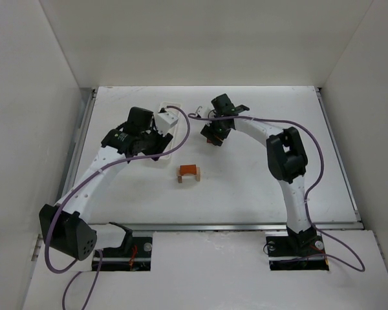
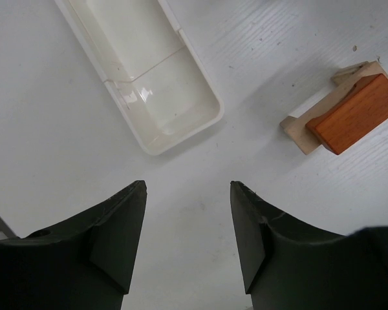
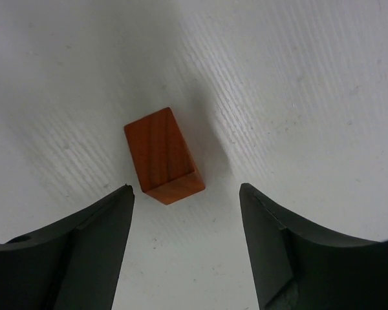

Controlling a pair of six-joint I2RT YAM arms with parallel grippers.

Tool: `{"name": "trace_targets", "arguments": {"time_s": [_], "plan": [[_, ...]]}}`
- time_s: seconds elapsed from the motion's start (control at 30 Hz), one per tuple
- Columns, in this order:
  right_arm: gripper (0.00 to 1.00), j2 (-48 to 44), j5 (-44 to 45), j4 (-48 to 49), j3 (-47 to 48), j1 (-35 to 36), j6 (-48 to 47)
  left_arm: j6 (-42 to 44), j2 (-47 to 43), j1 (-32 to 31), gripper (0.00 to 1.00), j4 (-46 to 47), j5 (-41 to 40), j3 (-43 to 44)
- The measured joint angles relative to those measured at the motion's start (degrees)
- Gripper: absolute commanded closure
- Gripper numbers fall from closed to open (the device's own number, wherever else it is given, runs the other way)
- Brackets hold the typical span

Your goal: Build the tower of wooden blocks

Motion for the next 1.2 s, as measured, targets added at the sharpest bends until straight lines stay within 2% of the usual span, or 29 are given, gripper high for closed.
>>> {"name": "trace_targets", "arguments": {"time_s": [0.13, 0.2, 0.23, 0.27, 0.5, 0.53, 0.57, 0.6, 0.67, 0.7, 0.77, 0.8, 1.03, 1.2], "plan": [[0.28, -0.7, 1.8, 3.6, -3.9, 0.0, -0.3, 0.0, -0.1, 0.0, 0.49, 0.8, -0.5, 0.0], [0.33, -0.9, 1.9, 4.2, -4.3, 0.0, -0.5, 0.0, -0.1, 0.0, 0.49, 1.0, -0.7, 0.0], [0.4, -0.9, 1.9, 4.2, -4.3, 0.1, -0.5, 0.0, -0.1, 0.0, 0.49, 1.1, -0.8, 0.0], [0.43, -0.7, 1.9, 4.1, -4.0, 0.2, -0.8, 0.0, -0.1, 0.0, 0.49, 1.1, -0.9, 0.0], [0.45, 0.0, 1.7, 4.0, -3.0, 1.2, -0.7, 0.0, -0.1, 0.0, 0.49, 1.2, -1.2, 0.0], [0.48, 0.0, 1.6, 4.0, -3.0, 1.3, -0.7, 0.0, -0.1, 0.0, 0.49, 1.2, -1.3, 0.0], [0.52, 0.0, 1.4, 3.9, -3.0, 1.4, -0.7, 0.0, -0.1, 0.0, 0.49, 1.2, -1.3, 0.0], [0.63, 0.0, 1.3, 3.9, -3.0, 1.5, -0.7, 0.0, -0.1, 0.0, 0.49, 1.2, -1.3, 0.0], [0.74, 0.0, 1.1, 4.0, -3.0, 1.6, -0.8, 0.0, -0.1, 0.0, 0.49, 1.4, -1.3, 0.0], [0.86, 0.0, 1.0, 3.9, -2.9, 1.6, -0.6, 0.0, -0.1, 0.0, 0.49, 1.4, -1.3, 0.0], [0.98, 0.0, 0.9, 3.9, -2.9, 1.6, -0.7, 0.0, -0.1, 0.0, 0.49, 1.6, -1.3, 0.0], [1.0, 0.0, 0.9, 3.9, -2.9, 1.6, -0.7, 0.0, -0.1, 0.0, 0.49, 1.6, -1.3, 0.0], [1.0, -1.7, 0.9, 3.8, -4.4, 1.6, -0.1, 0.0, -0.1, 0.0, 0.49, 1.6, -1.6, 0.0], [1.0, -11.5, -0.3, 2.7, -8.7, 1.6, 0.4, -0.6, -1.1, 0.5, 0.49, 2.1, -2.7, -0.6]]}}
